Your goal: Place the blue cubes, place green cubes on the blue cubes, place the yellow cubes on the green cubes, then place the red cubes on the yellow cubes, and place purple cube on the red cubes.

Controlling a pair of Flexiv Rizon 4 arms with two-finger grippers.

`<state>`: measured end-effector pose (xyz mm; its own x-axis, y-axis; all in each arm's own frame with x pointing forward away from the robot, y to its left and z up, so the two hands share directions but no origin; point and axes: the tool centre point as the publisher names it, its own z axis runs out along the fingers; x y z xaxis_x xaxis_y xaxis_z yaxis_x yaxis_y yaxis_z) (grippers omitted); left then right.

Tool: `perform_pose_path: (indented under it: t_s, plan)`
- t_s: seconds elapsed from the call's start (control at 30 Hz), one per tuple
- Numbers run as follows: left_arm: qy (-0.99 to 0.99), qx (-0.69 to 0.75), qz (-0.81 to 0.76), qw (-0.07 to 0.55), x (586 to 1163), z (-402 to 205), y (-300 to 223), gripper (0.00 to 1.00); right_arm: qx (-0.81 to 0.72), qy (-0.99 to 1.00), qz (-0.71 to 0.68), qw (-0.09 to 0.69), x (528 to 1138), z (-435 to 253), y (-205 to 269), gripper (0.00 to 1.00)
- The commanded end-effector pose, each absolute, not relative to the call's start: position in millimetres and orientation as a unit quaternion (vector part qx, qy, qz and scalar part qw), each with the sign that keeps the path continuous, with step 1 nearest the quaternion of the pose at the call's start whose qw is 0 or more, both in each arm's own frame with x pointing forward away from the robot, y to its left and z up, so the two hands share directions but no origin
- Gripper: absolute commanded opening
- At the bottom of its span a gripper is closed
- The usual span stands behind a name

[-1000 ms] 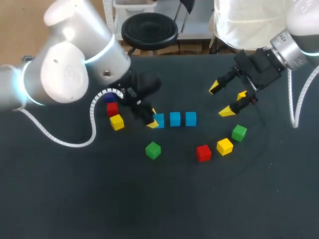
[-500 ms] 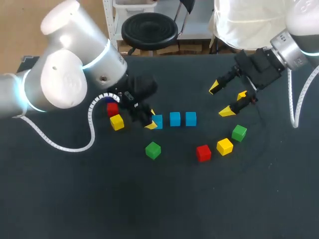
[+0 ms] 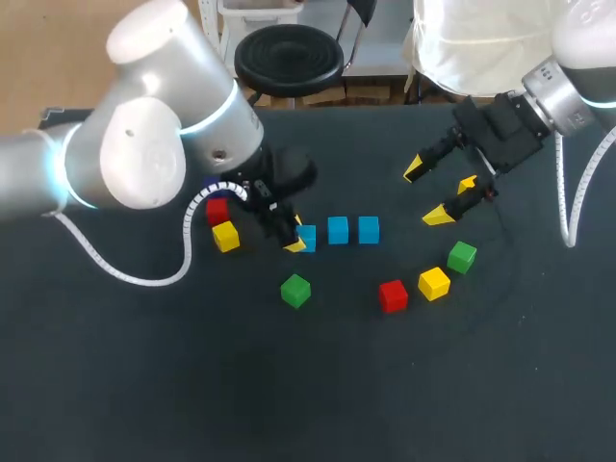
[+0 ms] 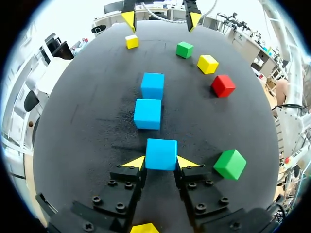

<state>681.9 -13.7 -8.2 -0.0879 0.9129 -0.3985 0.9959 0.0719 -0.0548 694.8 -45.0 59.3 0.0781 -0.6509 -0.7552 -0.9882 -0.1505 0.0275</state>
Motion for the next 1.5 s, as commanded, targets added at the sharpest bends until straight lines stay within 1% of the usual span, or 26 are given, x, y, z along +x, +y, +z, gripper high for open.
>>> perform_pose_path:
  t_s: [0.03,0.47,0.87,1.5]
  plan:
    - [0.72,0.66,-0.164,0.136,685.0,-11.7,-11.2,0.0,-0.686,0.597,0.323,0.261,694.8,59.4,-44.9,1.0]
    - [0.722,0.657,-0.162,0.146,700.1,-7.4,-10.5,0.0,-0.686,0.597,0.323,0.261,694.8,59.4,-44.9,1.0]
    - [0.724,0.652,-0.175,0.141,697.5,-17.1,-14.5,0.0,-0.686,0.597,0.323,0.261,694.8,59.4,-44.9,1.0]
    - [0.721,0.654,-0.172,0.149,700.2,-11.3,-17.7,0.0,-0.686,0.597,0.323,0.261,694.8,59.4,-44.9,1.0]
